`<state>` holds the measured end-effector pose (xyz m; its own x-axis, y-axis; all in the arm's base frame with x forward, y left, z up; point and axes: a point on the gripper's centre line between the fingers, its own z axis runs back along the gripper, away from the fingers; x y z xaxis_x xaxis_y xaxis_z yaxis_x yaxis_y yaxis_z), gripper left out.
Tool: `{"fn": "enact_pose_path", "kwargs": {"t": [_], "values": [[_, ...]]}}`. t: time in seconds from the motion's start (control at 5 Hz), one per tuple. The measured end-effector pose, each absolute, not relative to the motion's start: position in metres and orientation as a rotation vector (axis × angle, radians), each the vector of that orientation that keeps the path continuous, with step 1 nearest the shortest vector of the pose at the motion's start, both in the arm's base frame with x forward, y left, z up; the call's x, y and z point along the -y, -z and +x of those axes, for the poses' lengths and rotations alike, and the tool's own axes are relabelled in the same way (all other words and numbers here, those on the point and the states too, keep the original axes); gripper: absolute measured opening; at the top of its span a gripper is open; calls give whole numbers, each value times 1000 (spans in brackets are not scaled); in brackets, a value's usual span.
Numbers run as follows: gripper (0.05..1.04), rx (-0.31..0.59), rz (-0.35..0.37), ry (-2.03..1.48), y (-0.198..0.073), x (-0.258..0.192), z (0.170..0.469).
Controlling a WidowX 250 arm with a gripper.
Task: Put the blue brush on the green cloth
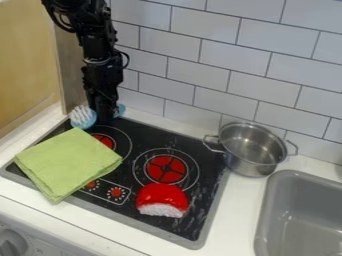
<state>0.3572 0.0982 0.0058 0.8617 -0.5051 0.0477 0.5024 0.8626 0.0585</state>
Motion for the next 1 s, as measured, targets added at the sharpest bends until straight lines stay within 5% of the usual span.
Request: {"fn": "enact_pose_path", "kwargs": {"t": [1.0], "values": [[241, 143, -35, 592, -54, -83, 336]]}}
